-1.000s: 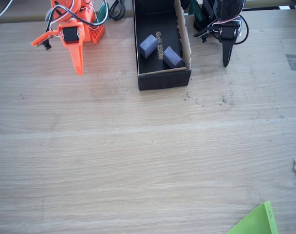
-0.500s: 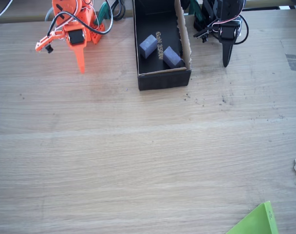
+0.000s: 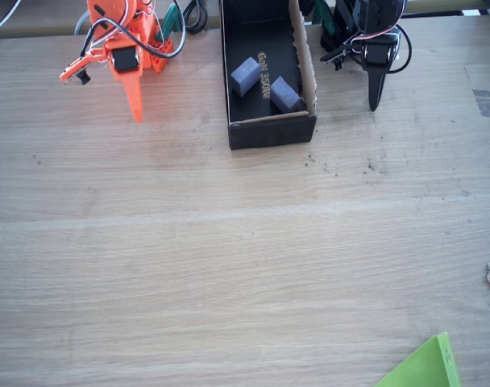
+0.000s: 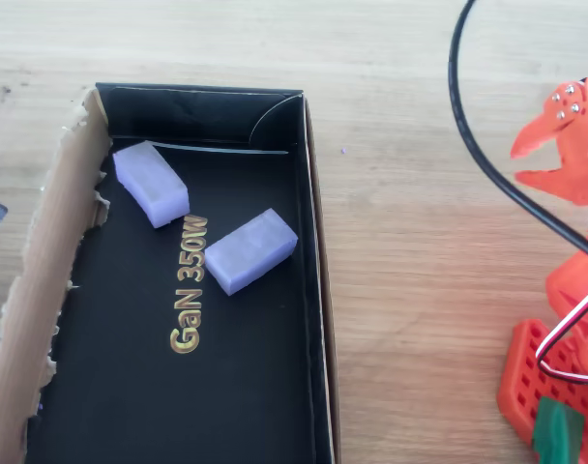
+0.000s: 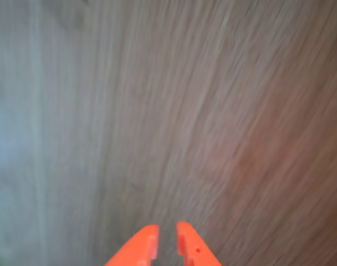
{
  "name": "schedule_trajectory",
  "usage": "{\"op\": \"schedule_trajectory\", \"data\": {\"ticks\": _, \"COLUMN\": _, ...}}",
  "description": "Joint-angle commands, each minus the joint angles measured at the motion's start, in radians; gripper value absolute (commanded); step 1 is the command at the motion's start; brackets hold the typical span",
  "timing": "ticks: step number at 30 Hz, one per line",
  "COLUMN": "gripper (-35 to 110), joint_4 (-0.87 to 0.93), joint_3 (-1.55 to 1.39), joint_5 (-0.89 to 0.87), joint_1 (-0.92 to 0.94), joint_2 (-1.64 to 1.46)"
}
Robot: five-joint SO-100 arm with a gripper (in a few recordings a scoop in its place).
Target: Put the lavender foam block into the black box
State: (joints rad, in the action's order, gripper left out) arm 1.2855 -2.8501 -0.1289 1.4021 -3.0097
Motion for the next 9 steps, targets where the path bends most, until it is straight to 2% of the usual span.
{"op": "schedule_trajectory", "data": {"ticks": 1, "gripper": 0, "joint_4": 0.018, "joint_3": -0.003, "joint_5": 0.0, "joint_1": 0.011, "joint_2": -0.025}}
{"op": "schedule_trajectory", "data": {"ticks": 9, "gripper": 0, "joint_4": 0.02, "joint_3": -0.003, "joint_5": 0.002, "joint_1": 0.008, "joint_2": -0.029}}
